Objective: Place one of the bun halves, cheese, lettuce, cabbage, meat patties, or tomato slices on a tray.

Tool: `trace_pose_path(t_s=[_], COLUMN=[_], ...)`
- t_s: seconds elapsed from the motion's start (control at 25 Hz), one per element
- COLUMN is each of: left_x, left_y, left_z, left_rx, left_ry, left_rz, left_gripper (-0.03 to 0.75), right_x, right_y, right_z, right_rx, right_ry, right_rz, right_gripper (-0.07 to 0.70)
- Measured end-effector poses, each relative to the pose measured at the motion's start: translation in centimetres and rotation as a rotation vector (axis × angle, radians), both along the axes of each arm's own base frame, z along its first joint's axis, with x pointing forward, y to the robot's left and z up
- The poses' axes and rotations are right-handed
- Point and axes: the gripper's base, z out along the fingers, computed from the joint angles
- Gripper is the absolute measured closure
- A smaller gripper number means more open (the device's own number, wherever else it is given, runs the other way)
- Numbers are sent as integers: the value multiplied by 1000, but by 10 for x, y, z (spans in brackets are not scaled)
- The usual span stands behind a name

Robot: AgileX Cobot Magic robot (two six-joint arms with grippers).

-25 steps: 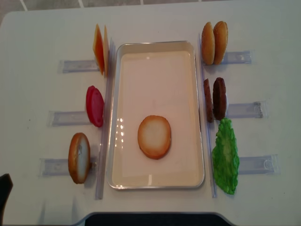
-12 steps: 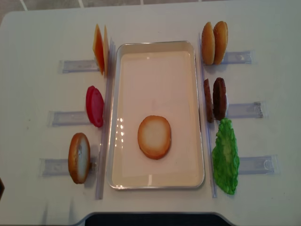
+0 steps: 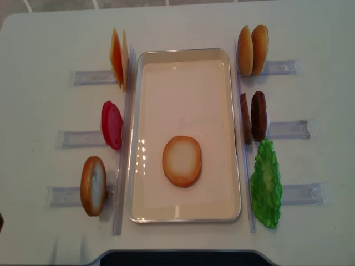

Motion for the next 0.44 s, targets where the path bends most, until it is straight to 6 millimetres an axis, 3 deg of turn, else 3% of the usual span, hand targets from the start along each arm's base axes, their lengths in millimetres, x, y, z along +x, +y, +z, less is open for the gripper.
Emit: trace_pose_path(t_s=[0.44], left_x=[0], left_y=[0], left_z=[0], left_rx=[14], left_ry=[1], left_rz=[-8], left_gripper=[251], right_x=[0], right_y=[0], right_z=[0], right_rx=[0], right_ry=[0], right_rz=[0], right_gripper=[111])
